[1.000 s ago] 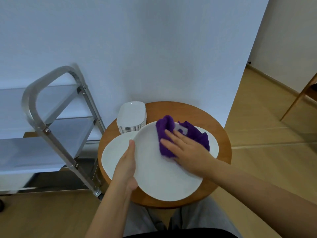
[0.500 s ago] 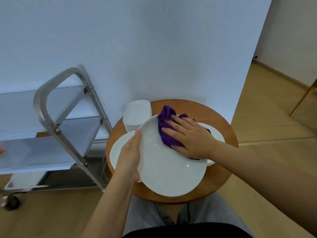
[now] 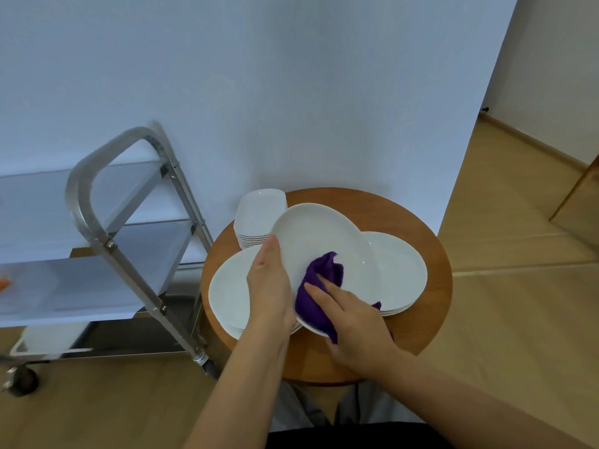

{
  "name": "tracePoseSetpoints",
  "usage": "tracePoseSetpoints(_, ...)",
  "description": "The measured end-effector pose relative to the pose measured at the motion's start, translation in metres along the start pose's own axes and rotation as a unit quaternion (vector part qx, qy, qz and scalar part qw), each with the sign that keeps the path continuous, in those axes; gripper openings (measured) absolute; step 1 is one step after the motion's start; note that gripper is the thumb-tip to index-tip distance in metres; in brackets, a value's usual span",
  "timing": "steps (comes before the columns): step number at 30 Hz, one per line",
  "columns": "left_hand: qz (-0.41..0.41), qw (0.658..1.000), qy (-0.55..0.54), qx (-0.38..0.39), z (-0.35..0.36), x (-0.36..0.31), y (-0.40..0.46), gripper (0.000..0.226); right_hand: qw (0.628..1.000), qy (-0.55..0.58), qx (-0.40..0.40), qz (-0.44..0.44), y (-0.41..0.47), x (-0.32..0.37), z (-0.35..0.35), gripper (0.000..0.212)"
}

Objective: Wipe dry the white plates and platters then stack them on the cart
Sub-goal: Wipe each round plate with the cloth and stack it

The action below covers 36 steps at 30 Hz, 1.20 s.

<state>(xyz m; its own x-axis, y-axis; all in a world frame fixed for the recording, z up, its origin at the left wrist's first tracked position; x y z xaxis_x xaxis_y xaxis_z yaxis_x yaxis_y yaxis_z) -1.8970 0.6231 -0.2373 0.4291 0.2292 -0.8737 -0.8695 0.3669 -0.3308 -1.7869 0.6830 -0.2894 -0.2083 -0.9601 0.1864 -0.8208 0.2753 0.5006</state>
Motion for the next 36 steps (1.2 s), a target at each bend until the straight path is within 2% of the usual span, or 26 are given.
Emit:
tracePoseSetpoints(2,-0.027,0.999,-0.023,0.029,-0.001,-0.012,0.002,0.022,0.998,-0.010,-0.058,-0.037,0.005,0.001,-0.009,0.080)
tracePoseSetpoints(3,-0.031,0.997,-0.038,0.065,-0.003,-0.020,0.004,0.032,0.996,0.003,-0.080,-0.047,0.009,0.002,-0.015,0.077)
tracePoseSetpoints(4,-0.030,0.991,-0.058,0.117,-0.005,-0.027,0.007,0.048,0.994,0.037,-0.093,-0.034,0.013,0.003,-0.021,0.075)
tracePoseSetpoints(6,-0.020,0.977,-0.089,0.191,-0.013,-0.038,0.010,0.076,0.977,0.179,-0.096,0.068,0.028,0.002,-0.039,0.076)
tracePoseSetpoints(7,-0.016,0.978,-0.078,0.194,-0.018,-0.038,0.011,0.082,0.953,0.260,-0.089,0.127,0.035,0.000,-0.047,0.078)
tracePoseSetpoints(8,-0.013,0.985,-0.054,0.165,-0.023,-0.032,0.015,0.084,0.917,0.342,-0.084,0.188,0.041,-0.003,-0.055,0.079)
tracePoseSetpoints(10,-0.025,0.996,-0.029,0.078,-0.032,-0.017,0.022,0.083,0.818,0.509,-0.081,0.256,0.052,-0.016,-0.059,0.075)
tracePoseSetpoints(12,-0.088,0.988,-0.090,0.087,-0.033,-0.003,0.027,0.085,0.714,0.643,-0.070,0.267,0.058,-0.021,-0.060,0.070)
tracePoseSetpoints(14,-0.139,0.961,-0.190,0.144,-0.029,0.004,0.028,0.076,0.664,0.697,-0.037,0.266,0.058,-0.018,-0.056,0.062)
tracePoseSetpoints(16,-0.135,0.952,-0.232,0.145,-0.030,0.004,0.030,0.064,0.652,0.711,-0.006,0.261,0.055,-0.016,-0.052,0.057)
tracePoseSetpoints(19,-0.098,0.967,-0.217,0.095,-0.037,0.002,0.034,0.055,0.659,0.700,0.031,0.273,0.050,-0.025,-0.049,0.063)
tracePoseSetpoints(21,-0.060,0.978,-0.187,0.076,-0.041,-0.006,0.034,0.056,0.692,0.645,0.027,0.325,0.044,-0.032,-0.049,0.070)
tracePoseSetpoints(23,-0.005,0.989,-0.137,0.055,-0.048,-0.018,0.033,0.068,0.720,0.568,-0.019,0.398,0.038,-0.041,-0.048,0.070)
tracePoseSetpoints(25,0.063,0.997,-0.046,0.028,-0.054,-0.031,0.032,0.077,0.720,0.540,-0.097,0.425,0.039,-0.048,-0.055,0.059)
tracePoseSetpoints(27,0.134,0.988,0.073,0.019,-0.050,-0.040,0.028,0.065,0.714,0.584,-0.136,0.361,0.053,-0.046,-0.071,0.052)
tracePoseSetpoints(28,0.161,0.979,0.127,0.019,-0.046,-0.042,0.024,0.057,0.736,0.592,-0.119,0.306,0.062,-0.040,-0.079,0.061)
tracePoseSetpoints(29,0.181,0.969,0.168,0.025,-0.039,-0.044,0.019,0.054,0.788,0.558,-0.074,0.250,0.072,-0.032,-0.085,0.076)
tracePoseSetpoints(31,0.213,0.948,0.233,0.052,-0.026,-0.045,0.008,0.057,0.917,0.373,0.053,0.133,0.095,-0.014,-0.090,0.099)
tracePoseSetpoints(32,0.225,0.936,0.261,0.067,-0.021,-0.046,0.003,0.066,0.951,0.275,0.120,0.072,0.104,-0.008,-0.091,0.106)
tracePoseSetpoints(34,0.234,0.920,0.298,0.096,-0.018,-0.050,-0.003,0.084,0.971,0.107,0.210,-0.041,0.117,-0.009,-0.094,0.115)
tracePoseSetpoints(36,0.239,0.904,0.335,0.115,-0.021,-0.054,-0.006,0.088,0.966,0.023,0.237,-0.102,0.129,-0.016,-0.097,0.122)
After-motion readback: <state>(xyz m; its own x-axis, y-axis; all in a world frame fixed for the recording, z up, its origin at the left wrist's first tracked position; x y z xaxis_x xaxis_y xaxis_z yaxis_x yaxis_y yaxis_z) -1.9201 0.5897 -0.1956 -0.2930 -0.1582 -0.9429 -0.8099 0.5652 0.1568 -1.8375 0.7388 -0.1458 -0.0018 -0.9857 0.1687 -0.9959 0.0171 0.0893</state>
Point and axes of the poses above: each hand's wrist, its own y-axis towards the middle knuckle, its own z-axis out of the palm, x = y × z, the point moved 2 cm from there along y, towards the middle knuckle, and after that the axes turned 11 degrees about -y, right-handed, at the moved point
